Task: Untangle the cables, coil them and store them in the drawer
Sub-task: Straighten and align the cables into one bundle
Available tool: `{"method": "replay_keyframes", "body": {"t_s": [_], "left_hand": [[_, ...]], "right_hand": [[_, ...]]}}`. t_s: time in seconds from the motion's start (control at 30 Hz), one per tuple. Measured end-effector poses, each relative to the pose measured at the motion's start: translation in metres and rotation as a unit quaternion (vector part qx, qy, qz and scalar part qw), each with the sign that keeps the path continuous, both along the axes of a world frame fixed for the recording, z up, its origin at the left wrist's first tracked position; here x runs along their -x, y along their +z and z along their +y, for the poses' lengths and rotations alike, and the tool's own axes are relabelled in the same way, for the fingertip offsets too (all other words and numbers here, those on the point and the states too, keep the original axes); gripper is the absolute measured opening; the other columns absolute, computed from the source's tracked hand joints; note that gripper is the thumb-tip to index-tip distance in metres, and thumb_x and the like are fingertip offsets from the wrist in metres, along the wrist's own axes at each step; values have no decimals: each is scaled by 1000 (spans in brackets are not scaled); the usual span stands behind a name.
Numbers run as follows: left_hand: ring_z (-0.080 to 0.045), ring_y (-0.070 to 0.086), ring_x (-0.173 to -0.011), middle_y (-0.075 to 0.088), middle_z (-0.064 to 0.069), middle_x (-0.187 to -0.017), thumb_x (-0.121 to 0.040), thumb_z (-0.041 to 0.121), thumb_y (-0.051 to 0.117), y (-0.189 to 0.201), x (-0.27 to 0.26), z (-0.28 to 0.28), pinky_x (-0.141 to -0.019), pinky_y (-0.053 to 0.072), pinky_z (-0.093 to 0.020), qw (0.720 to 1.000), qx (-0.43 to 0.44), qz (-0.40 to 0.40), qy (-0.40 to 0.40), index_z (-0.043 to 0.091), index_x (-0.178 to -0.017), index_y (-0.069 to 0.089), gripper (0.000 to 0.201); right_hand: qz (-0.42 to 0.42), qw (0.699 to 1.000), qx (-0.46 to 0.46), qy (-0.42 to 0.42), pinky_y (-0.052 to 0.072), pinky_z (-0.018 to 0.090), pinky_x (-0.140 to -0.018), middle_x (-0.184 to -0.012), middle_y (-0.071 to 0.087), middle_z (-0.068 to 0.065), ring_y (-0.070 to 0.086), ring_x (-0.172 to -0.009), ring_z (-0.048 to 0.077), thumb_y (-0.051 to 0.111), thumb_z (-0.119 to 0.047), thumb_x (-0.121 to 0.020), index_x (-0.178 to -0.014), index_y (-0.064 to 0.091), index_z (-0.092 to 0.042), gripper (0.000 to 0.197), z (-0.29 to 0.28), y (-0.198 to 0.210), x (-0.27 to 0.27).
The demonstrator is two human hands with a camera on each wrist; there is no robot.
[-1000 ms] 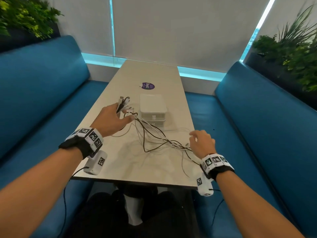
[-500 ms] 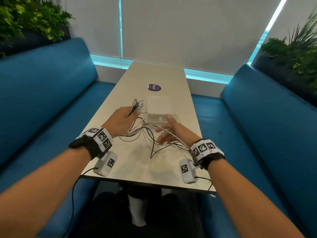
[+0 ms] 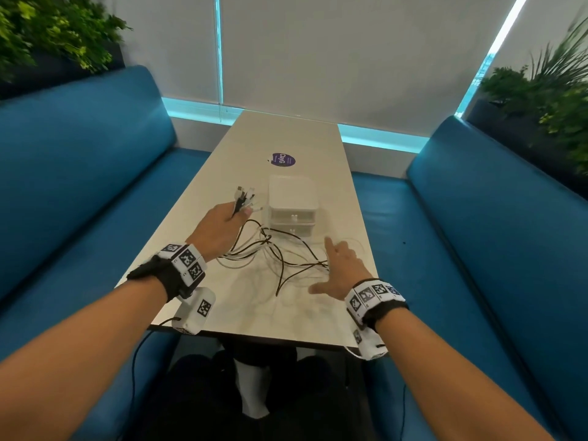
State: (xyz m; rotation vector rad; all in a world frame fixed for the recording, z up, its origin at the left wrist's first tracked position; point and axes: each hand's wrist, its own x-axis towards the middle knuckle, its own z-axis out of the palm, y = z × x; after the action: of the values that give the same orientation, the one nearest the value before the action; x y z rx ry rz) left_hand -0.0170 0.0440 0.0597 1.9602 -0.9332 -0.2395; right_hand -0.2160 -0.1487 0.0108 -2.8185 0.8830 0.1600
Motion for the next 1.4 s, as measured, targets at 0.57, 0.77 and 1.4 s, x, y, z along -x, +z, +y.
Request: {"method": "replay_keyframes", "body": {"t_s": [0.57,0.77,1.4], "left_hand": [[-40,59,-88,68,-21,-100,-107,38,33,-16,-9,-31,-75,47,-42,986,-91,-99,102,6,-111,61,43],[-39,61,-86,66,-16,-87,-106,40,34,-17,10,-45,-70,44,-38,990,-80,-88,75,7,-108,62,43],[-15,35,-54,41,13,-53,-97,44,50,23,31,-50,-55,32,-31,969,197,152,-4,37,-70,65,32]], "right_hand": [[-132,945,-227,-194,48,25,-62,-112,65,8,69,-87,14,79,-37,-78,-134,41,-11,73,4,26,-5],[-238,942,-223,-75,54,35,-90,-108,71,-2,67,-102,16,76,-34,-80,-150,23,-22,89,31,34,-22],[-226,969,-4,100,23,44,-104,-131,51,-11,35,-126,20,53,-57,-89,-113,68,-34,36,66,30,-74]]}}
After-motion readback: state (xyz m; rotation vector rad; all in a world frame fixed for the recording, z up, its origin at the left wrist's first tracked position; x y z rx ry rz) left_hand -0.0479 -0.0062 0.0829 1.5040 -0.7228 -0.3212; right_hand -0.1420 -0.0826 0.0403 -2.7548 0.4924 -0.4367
